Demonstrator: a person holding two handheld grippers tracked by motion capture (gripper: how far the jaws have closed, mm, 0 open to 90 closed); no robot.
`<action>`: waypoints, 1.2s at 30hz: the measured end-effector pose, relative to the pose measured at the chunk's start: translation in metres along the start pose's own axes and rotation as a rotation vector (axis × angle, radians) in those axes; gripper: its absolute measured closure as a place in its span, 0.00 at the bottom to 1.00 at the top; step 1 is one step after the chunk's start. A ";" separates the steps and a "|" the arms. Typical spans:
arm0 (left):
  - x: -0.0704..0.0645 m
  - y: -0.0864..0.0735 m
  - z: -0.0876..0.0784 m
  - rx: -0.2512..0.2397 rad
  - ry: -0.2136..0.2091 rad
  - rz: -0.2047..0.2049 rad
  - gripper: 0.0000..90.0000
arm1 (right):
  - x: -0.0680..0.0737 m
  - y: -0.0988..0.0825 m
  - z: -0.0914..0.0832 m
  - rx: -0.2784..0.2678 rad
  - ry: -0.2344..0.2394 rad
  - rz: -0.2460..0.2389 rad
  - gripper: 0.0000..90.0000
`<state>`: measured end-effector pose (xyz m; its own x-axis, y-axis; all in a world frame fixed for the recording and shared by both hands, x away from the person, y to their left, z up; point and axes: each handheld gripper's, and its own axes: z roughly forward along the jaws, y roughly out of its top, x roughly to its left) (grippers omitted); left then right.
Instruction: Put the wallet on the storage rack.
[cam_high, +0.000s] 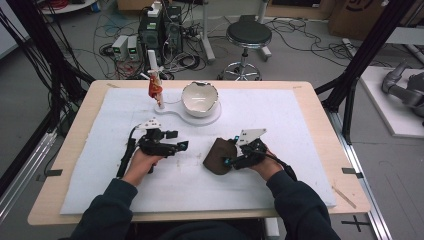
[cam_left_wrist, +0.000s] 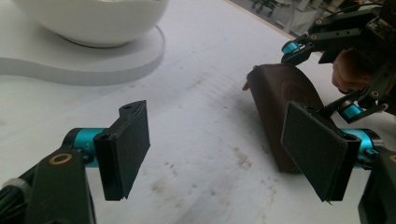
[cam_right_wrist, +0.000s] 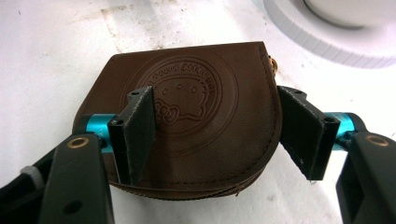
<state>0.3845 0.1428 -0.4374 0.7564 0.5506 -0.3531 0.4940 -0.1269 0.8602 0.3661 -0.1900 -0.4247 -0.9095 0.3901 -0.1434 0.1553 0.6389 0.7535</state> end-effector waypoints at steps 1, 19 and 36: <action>0.000 0.001 0.005 0.000 -0.019 -0.008 0.27 | 0.001 0.001 0.000 -0.004 -0.007 -0.015 0.35; -0.016 0.006 0.071 0.114 -0.248 -0.020 0.51 | 0.010 0.010 0.003 -0.055 -0.009 -0.121 0.36; -0.022 0.013 0.060 0.055 -0.317 0.071 0.64 | -0.022 -0.007 0.016 -0.053 0.269 0.265 0.25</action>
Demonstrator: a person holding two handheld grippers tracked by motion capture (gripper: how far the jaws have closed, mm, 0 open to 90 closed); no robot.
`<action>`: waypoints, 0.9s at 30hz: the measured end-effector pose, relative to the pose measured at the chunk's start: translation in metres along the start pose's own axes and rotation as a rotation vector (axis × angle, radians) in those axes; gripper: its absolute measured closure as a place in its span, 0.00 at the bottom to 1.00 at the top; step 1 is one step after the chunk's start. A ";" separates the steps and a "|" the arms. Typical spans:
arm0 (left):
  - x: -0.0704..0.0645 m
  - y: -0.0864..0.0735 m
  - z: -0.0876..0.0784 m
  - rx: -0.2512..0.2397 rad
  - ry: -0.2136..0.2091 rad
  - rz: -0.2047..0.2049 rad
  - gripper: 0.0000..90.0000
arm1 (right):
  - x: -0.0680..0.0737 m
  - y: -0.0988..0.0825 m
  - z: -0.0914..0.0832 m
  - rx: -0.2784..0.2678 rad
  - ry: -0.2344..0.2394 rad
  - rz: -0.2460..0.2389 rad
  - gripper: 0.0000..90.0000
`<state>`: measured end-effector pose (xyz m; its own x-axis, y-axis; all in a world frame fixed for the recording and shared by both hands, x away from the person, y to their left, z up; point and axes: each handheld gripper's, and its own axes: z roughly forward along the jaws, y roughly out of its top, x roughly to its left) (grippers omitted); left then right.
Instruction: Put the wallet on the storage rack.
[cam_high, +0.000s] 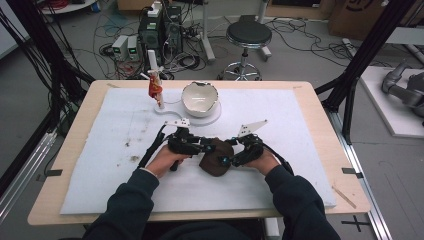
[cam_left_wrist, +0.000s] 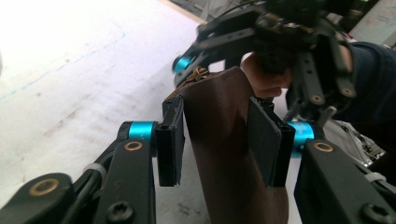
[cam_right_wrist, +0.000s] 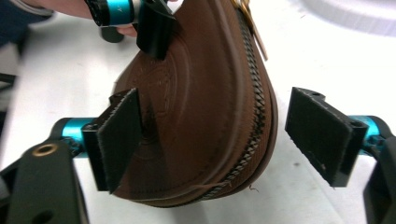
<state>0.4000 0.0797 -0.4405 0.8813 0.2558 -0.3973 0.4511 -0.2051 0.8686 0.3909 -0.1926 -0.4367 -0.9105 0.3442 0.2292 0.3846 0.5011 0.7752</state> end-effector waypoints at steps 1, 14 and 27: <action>0.000 0.000 0.000 -0.001 -0.001 0.000 0.64 | -0.002 0.000 -0.001 0.001 0.037 0.013 0.35; 0.005 0.010 -0.086 -0.200 0.297 0.001 0.42 | -0.007 0.004 -0.012 -0.143 0.155 0.098 0.70; -0.001 -0.027 -0.187 -0.255 0.655 0.003 0.21 | -0.009 0.021 -0.037 -0.251 -0.025 0.002 0.73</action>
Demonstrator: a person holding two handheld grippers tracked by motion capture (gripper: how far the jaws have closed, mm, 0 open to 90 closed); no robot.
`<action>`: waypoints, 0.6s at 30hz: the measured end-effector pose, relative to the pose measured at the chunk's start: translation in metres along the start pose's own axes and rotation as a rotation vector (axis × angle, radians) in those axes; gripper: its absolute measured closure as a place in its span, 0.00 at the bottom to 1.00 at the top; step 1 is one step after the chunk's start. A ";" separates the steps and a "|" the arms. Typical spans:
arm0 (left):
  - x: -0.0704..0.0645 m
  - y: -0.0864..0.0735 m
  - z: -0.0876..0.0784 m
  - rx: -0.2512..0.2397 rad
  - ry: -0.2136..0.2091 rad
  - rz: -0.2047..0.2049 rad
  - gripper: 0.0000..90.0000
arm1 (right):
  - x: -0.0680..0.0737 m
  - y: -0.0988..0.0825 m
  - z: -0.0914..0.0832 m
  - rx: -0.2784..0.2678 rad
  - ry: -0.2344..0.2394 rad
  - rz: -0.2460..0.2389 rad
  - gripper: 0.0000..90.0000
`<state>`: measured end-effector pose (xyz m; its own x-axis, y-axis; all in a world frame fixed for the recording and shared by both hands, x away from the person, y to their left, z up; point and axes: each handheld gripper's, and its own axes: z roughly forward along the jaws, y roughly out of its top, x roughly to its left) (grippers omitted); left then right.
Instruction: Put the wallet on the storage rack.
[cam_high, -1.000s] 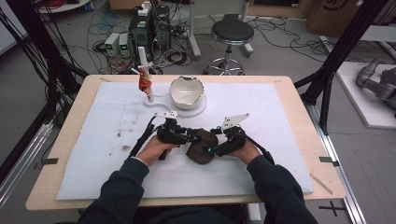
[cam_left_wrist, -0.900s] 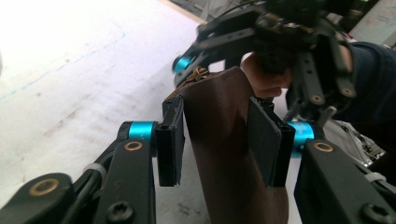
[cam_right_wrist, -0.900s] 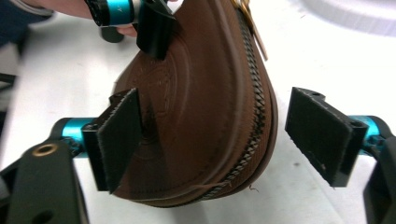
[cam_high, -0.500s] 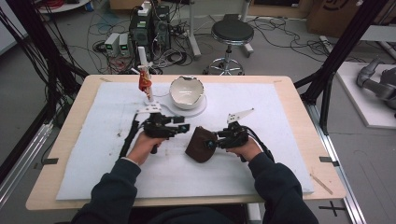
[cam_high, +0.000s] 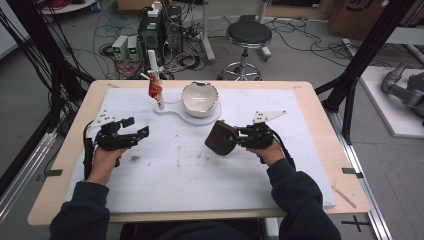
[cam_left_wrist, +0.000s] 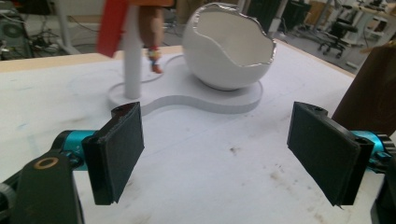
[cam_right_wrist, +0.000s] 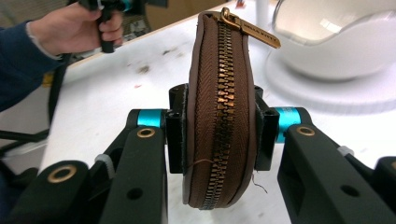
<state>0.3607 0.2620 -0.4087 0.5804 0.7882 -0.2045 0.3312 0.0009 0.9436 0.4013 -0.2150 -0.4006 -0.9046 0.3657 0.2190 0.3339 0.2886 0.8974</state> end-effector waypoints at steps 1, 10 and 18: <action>0.002 -0.001 -0.003 -0.009 0.007 -0.002 0.21 | 0.000 0.004 -0.001 -0.002 -0.013 -0.018 0.73; 0.008 -0.008 -0.002 0.015 0.003 -0.032 0.21 | -0.007 0.042 0.000 -0.046 -0.051 -0.114 0.73; 0.011 -0.010 -0.001 0.012 -0.003 -0.059 0.21 | -0.017 0.081 0.014 -0.074 -0.071 -0.164 0.73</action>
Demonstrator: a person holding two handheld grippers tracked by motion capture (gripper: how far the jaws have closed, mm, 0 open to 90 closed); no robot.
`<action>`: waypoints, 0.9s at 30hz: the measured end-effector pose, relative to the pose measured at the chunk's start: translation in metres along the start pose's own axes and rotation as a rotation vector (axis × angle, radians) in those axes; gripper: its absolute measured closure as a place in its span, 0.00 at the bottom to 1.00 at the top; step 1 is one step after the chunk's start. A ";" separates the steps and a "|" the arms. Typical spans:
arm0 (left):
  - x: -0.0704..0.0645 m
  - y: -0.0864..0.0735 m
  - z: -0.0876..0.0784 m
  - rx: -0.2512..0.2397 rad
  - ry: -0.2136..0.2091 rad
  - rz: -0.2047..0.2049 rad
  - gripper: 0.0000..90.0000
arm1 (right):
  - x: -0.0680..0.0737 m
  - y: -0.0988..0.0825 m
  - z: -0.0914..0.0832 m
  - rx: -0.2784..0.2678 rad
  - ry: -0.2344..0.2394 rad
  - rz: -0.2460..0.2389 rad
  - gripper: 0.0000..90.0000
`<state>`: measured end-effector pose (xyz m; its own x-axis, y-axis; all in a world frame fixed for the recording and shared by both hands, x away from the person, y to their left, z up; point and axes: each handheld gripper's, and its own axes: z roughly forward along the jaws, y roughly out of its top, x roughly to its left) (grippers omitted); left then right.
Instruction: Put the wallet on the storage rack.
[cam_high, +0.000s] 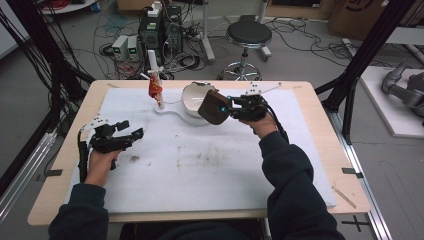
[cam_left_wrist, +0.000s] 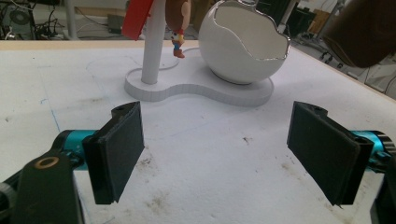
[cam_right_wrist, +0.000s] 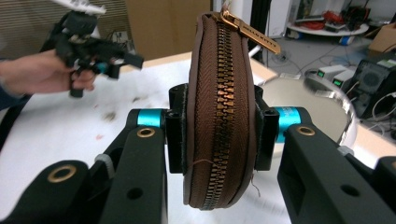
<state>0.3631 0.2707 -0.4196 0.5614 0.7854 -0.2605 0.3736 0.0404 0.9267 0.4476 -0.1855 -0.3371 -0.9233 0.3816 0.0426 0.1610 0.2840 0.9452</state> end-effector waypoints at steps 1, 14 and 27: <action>0.000 0.000 0.000 -0.004 0.000 0.002 0.22 | -0.003 0.006 0.005 0.004 -0.003 -0.004 0.73; 0.002 -0.001 -0.002 -0.007 0.001 -0.009 0.22 | -0.041 0.026 0.054 0.082 -0.123 -0.041 0.73; 0.003 -0.002 -0.002 -0.004 -0.001 -0.016 0.22 | -0.056 0.010 0.087 0.150 -0.201 -0.053 0.72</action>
<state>0.3628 0.2745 -0.4214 0.5566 0.7838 -0.2753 0.3789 0.0553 0.9238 0.5315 -0.1281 -0.3581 -0.8462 0.5259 -0.0853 0.1779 0.4298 0.8852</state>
